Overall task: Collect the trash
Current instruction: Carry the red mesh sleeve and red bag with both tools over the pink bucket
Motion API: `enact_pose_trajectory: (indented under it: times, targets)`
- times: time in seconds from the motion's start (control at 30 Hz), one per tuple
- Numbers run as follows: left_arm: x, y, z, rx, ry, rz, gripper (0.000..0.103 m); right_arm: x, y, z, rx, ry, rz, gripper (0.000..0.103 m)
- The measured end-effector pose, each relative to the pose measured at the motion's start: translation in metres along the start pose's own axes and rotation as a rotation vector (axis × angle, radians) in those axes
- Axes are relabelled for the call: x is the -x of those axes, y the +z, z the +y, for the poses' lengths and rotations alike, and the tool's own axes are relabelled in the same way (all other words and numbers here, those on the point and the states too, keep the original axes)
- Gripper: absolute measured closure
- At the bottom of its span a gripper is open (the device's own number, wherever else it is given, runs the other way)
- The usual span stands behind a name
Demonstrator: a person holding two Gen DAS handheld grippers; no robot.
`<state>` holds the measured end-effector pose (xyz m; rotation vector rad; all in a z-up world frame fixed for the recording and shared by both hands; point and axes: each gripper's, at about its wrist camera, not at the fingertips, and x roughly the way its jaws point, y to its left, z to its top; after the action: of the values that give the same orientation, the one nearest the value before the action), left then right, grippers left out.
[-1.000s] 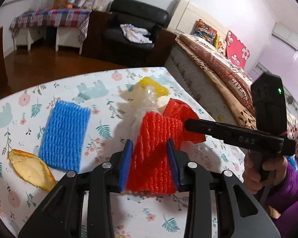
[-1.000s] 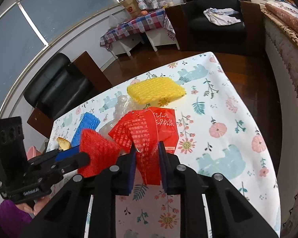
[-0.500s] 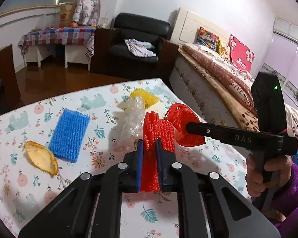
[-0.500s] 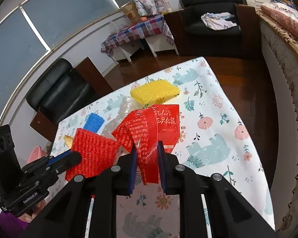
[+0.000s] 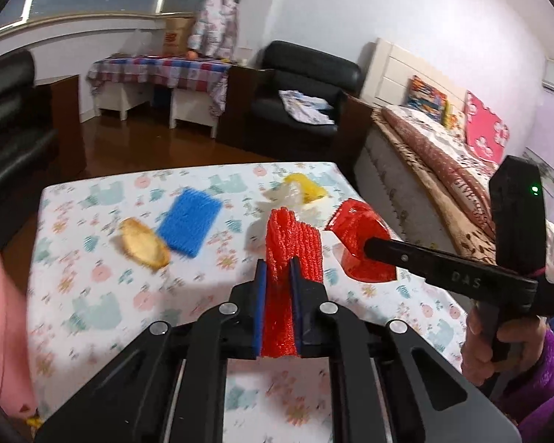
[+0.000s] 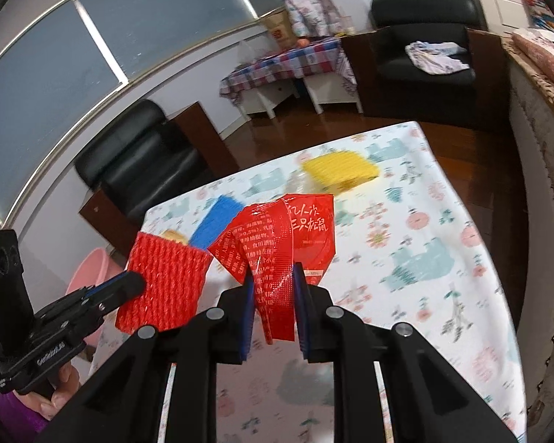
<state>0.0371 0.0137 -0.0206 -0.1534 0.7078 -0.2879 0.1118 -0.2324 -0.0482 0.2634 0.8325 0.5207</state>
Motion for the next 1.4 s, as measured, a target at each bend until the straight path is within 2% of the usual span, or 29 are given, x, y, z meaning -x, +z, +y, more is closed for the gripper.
enact_pose_trajectory:
  times: [0.37, 0.73, 1.03, 1.4]
  targets:
    - [0.049, -0.015, 0.020, 0.047, 0.149, -0.063, 0.092, -0.001, -0.023, 0.045, 0.081, 0.070, 0.045, 0.085]
    - [0.092, -0.027, 0.040, 0.086, 0.263, -0.138, 0.092, -0.011, -0.037, 0.102, 0.204, 0.157, 0.087, 0.085]
    - [0.141, -0.034, 0.083, 0.148, 0.415, -0.221, 0.092, -0.030, -0.033, 0.163, 0.306, 0.261, 0.113, 0.085]
    - [0.186, -0.045, 0.132, 0.217, 0.622, -0.273, 0.092, -0.058, -0.020, 0.242, 0.415, 0.390, 0.137, 0.085]
